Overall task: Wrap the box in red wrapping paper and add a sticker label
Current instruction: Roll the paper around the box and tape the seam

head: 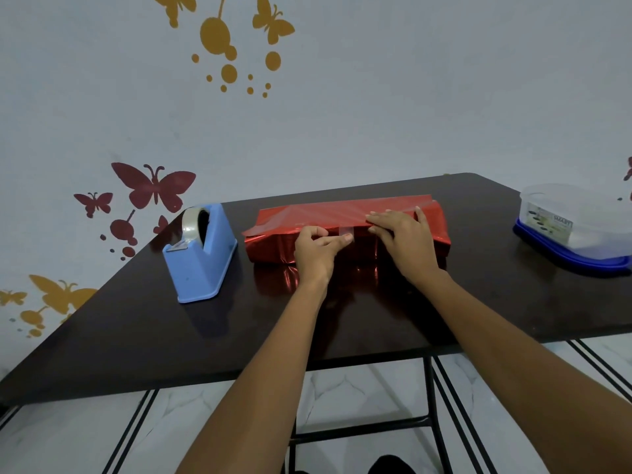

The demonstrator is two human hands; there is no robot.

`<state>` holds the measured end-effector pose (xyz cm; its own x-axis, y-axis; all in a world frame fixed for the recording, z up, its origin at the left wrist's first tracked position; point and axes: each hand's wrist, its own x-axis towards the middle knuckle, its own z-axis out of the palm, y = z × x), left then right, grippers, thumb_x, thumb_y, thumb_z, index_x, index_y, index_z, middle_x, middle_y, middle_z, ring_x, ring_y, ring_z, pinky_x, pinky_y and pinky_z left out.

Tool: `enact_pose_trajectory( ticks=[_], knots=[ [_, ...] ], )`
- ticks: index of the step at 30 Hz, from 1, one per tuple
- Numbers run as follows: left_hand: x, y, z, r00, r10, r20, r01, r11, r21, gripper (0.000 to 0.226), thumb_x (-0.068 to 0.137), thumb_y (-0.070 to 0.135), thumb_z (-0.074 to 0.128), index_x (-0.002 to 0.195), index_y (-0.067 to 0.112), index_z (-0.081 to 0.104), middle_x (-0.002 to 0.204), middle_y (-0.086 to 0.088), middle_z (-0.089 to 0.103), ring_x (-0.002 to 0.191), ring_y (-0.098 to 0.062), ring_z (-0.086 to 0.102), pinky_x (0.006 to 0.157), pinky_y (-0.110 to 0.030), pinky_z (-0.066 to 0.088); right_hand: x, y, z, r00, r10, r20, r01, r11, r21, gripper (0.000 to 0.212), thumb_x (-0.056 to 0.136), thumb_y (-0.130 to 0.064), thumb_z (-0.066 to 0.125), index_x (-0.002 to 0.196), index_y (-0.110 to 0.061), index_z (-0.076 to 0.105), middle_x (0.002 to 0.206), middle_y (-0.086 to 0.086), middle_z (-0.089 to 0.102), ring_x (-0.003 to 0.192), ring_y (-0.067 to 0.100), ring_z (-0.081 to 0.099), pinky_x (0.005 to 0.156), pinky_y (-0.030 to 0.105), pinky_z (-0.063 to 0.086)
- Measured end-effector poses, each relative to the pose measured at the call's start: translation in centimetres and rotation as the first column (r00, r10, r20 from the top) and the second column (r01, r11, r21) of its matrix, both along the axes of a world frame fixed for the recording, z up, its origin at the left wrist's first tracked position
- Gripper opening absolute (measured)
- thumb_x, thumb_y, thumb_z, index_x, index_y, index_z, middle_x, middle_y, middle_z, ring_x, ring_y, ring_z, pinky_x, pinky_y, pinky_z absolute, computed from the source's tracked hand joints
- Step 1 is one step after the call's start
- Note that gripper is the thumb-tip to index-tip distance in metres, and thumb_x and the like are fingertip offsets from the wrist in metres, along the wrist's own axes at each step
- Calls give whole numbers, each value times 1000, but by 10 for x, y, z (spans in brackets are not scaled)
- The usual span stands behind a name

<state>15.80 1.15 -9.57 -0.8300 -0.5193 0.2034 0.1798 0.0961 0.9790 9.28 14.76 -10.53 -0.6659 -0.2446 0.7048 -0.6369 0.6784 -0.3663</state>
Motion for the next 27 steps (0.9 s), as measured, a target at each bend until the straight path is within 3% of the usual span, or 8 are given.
enact_pose_trajectory(
  ticks=[6,10,16,27],
  knots=[
    [-3,0,3,999,38,28,-38,999,11,30,73,14,80,86,11,53,56,10,58,51,-1,50,58,-18,42,-1,-1,-1,1000,3,-1,-3,1000,-5,29,93,-23,55,119,-20,65,124,-1,63,125,18,50,115,42,11],
    [-4,-4,7,995,77,70,-77,997,-10,22,72,16,81,79,11,60,61,4,57,49,-5,46,44,-12,36,-2,0,-2,1000,11,0,-11,1000,-20,28,92,-22,56,119,-20,65,124,-1,63,125,18,50,115,42,11],
    [3,-5,8,996,7,93,-7,1000,0,9,77,18,77,81,10,73,68,6,64,58,-3,49,52,-15,37,-2,-1,-3,1000,20,0,-20,999,-34,28,92,-21,57,118,-19,66,123,-1,64,125,19,51,115,43,12],
    [7,0,10,998,6,64,-17,983,184,13,87,21,68,81,10,72,66,9,65,50,-2,39,45,-15,32,-2,-2,-1,1000,-16,-1,16,1000,1,29,93,-26,54,120,-21,65,124,-3,63,125,16,50,115,42,13]
  ],
)
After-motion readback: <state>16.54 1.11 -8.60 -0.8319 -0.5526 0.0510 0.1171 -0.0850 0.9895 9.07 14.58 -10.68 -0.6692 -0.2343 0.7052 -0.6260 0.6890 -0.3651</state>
